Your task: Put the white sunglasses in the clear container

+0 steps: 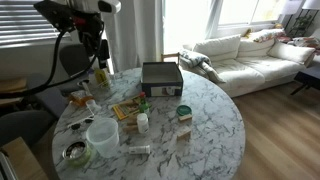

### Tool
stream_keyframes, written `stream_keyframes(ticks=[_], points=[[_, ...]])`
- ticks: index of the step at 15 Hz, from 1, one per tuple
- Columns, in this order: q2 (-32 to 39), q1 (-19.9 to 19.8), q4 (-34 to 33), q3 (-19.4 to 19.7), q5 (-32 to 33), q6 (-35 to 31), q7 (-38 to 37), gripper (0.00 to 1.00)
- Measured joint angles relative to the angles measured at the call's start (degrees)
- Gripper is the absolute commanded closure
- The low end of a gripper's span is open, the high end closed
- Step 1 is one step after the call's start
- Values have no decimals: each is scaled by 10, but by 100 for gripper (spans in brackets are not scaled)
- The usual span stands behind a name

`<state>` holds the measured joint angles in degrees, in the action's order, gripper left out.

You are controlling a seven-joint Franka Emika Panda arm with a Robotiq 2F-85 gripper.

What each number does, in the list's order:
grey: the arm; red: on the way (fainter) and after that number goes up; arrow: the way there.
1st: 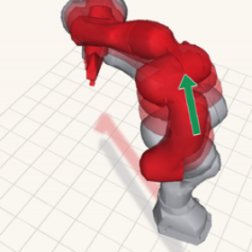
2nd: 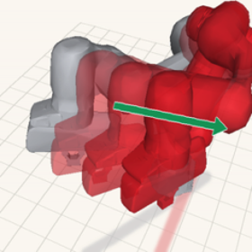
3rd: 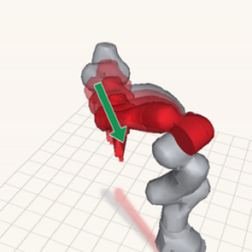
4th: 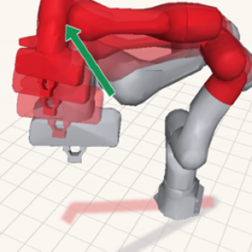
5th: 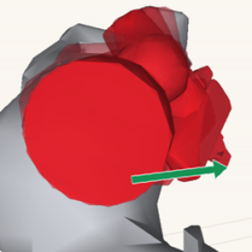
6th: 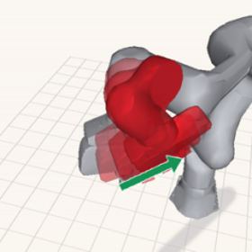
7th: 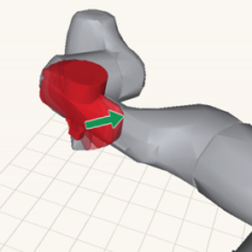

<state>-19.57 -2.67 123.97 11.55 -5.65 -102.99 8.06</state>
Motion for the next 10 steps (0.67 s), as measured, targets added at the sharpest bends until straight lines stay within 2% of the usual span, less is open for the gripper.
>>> stream_keyframes(ticks=[6,10], points=[[0,-1,1,-3,-2,0,0,0],[5,21,61,-34,-75,1,18,0]])
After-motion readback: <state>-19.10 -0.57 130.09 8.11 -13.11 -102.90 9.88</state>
